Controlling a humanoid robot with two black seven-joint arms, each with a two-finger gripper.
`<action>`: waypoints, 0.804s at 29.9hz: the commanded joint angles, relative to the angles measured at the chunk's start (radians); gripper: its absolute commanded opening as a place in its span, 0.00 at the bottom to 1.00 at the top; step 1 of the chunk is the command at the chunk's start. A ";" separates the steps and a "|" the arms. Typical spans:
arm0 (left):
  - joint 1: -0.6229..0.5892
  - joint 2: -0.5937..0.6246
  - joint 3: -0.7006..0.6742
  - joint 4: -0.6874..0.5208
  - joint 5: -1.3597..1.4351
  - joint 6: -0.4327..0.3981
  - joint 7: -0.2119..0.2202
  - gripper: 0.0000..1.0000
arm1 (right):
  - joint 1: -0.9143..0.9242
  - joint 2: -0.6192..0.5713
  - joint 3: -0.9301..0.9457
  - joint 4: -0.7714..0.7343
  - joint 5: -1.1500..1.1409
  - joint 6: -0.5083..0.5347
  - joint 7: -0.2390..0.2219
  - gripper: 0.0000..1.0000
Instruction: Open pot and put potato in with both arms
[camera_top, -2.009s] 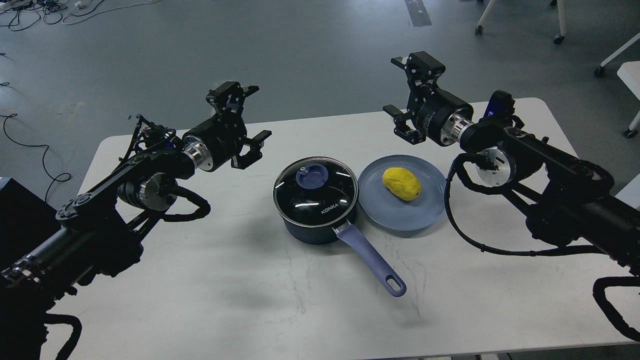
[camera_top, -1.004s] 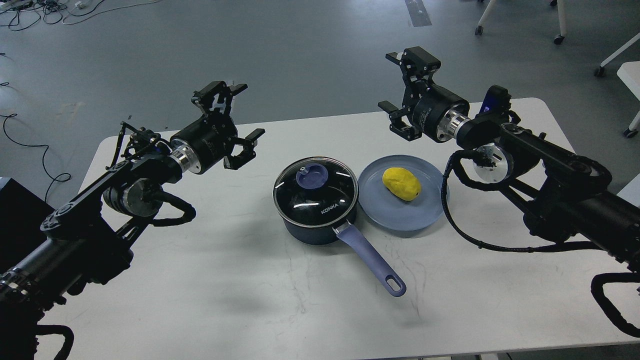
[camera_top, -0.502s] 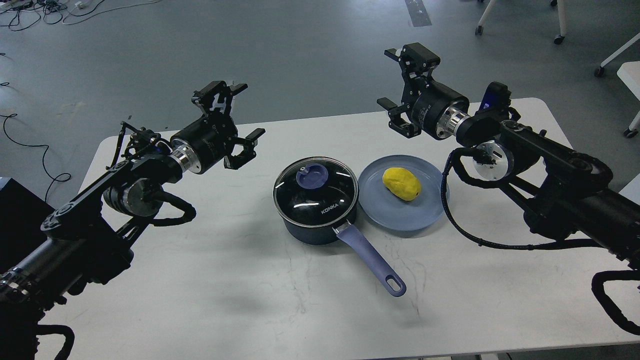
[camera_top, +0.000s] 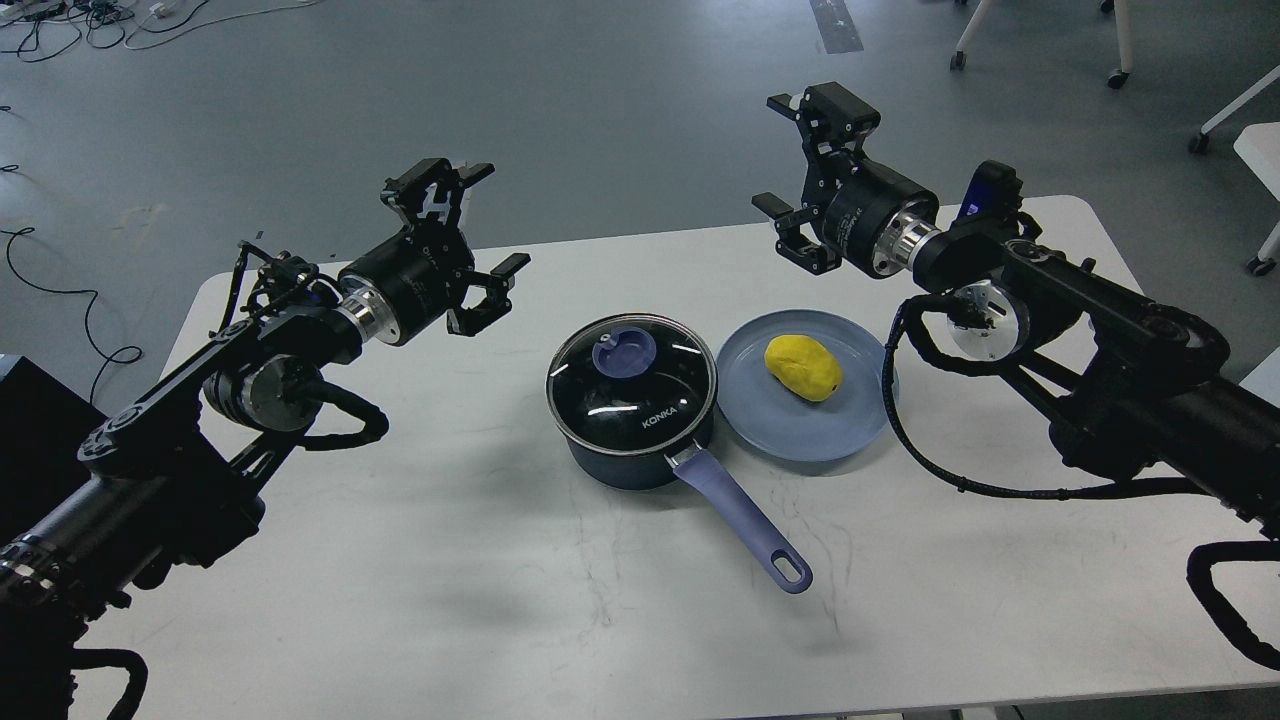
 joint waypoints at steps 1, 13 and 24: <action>-0.003 0.009 -0.006 0.005 0.014 0.001 -0.001 0.98 | 0.001 -0.003 0.000 -0.001 0.000 -0.001 -0.001 1.00; -0.034 0.082 0.000 -0.004 0.559 0.149 -0.215 0.98 | -0.003 -0.033 0.025 -0.006 0.000 -0.001 -0.002 1.00; -0.034 0.220 0.020 -0.289 0.913 0.188 -0.347 0.98 | -0.011 -0.061 0.128 -0.069 0.002 -0.001 -0.047 1.00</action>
